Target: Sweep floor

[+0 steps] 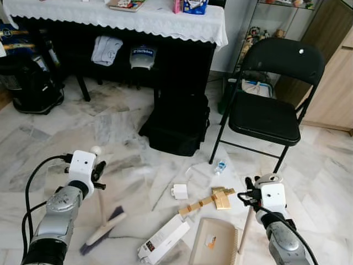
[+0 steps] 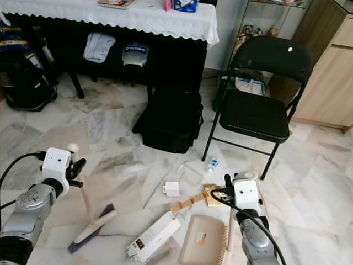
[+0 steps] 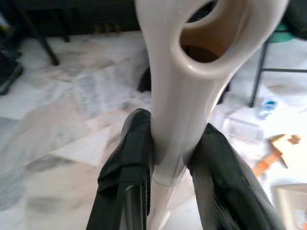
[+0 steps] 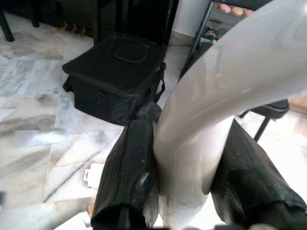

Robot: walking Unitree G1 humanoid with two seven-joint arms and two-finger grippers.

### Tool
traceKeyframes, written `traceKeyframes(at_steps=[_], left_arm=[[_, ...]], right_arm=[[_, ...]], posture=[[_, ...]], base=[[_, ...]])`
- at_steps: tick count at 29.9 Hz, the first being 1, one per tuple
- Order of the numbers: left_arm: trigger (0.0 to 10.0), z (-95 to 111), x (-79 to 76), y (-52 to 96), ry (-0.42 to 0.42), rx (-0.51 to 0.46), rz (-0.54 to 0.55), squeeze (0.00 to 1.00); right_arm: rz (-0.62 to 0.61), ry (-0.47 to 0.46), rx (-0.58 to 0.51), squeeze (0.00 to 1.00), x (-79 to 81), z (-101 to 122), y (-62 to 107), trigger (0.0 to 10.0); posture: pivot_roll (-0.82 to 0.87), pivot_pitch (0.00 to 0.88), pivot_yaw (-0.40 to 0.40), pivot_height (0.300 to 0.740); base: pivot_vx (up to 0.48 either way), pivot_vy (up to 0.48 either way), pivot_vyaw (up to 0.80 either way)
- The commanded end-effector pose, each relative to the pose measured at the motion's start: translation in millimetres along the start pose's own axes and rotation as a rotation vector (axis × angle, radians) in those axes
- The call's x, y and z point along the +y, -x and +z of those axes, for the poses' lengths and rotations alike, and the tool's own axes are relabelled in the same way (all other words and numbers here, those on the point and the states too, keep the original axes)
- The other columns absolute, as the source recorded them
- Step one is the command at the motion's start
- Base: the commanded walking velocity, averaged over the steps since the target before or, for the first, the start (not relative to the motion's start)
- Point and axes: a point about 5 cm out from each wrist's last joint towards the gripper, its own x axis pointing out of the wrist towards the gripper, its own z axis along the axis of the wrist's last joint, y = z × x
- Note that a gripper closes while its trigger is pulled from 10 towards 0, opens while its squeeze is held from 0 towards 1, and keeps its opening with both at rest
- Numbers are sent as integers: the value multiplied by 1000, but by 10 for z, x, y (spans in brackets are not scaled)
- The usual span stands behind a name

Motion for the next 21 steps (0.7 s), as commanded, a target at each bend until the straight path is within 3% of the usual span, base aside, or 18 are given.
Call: traceKeyframes(at_steps=[1,4,6,12,14,21], left_arm=[[10000,62,-112,-18,77,-16,-88,0],[10000,106,-135,-22,106,-29,-111,0],[10000,223,-226,-27,165,-48,-207,0],[10000,354,-343,-11,216,-64,-325,0],[10000,491,-474,35,257,-86,-450,0],[10000,695,-481,46,304,-159,-472,0]], right_arm=[[-5,15,-9,0,-49,19,-8,10000],[-5,15,-9,0,-50,20,-8,10000],[-4,16,-9,0,-52,21,-12,10000],[-6,17,-9,0,-57,24,-19,10000],[-6,16,-10,0,-54,28,-28,10000],[-6,14,-11,0,-46,35,-44,10000]], posture=[[-40,111,-83,740],[-40,111,-84,740],[-38,113,-84,740],[-38,112,-81,740],[-37,110,-80,740],[-35,105,-80,740]], base=[[0,0,0],[0,0,0],[0,0,0],[0,0,0],[0,0,0],[0,0,0]])
